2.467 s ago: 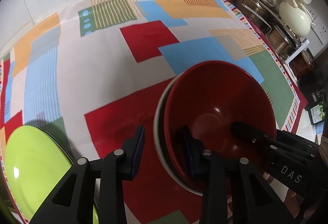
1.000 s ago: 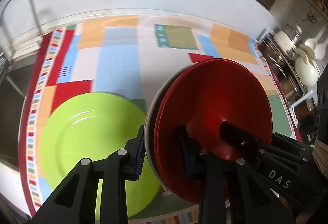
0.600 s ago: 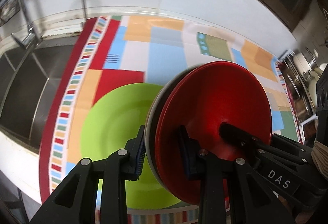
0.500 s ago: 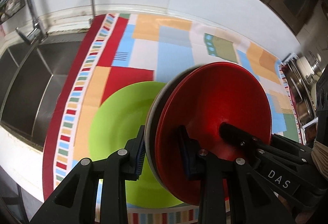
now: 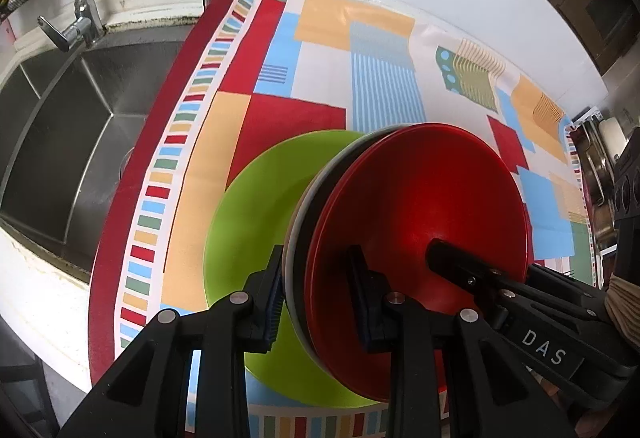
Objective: Organize plates and bowls
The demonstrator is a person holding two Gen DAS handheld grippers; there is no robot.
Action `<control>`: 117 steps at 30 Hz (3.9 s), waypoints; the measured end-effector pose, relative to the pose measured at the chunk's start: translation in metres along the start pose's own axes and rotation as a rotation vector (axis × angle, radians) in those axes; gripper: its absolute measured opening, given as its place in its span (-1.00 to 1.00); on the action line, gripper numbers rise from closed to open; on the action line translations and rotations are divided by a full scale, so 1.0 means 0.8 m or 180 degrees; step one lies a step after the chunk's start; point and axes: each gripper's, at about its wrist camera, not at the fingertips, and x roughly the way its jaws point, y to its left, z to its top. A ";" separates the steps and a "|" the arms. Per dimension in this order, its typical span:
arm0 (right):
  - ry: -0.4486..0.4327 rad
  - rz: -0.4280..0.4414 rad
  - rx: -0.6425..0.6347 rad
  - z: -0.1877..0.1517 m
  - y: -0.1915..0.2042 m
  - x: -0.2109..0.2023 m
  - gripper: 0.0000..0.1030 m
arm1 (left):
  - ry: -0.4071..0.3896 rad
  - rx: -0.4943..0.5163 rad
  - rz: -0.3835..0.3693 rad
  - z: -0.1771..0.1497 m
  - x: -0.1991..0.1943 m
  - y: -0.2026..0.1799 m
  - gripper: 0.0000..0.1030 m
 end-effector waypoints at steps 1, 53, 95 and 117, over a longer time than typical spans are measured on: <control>0.0017 -0.0003 0.0014 0.000 0.000 0.003 -0.42 | 0.0018 0.0002 -0.0002 0.000 0.002 0.001 -0.43; -0.1241 -0.0693 -0.0146 -0.106 -0.023 -0.136 0.44 | -0.1328 0.0436 0.0457 -0.114 -0.119 -0.040 0.72; -0.2261 -0.0982 -0.0213 -0.387 -0.022 -0.320 0.61 | -0.2179 0.0763 0.0438 -0.343 -0.283 -0.091 1.00; -0.2259 -0.1033 -0.0174 -0.401 -0.011 -0.322 0.61 | -0.2109 0.0880 0.0338 -0.353 -0.285 -0.081 1.00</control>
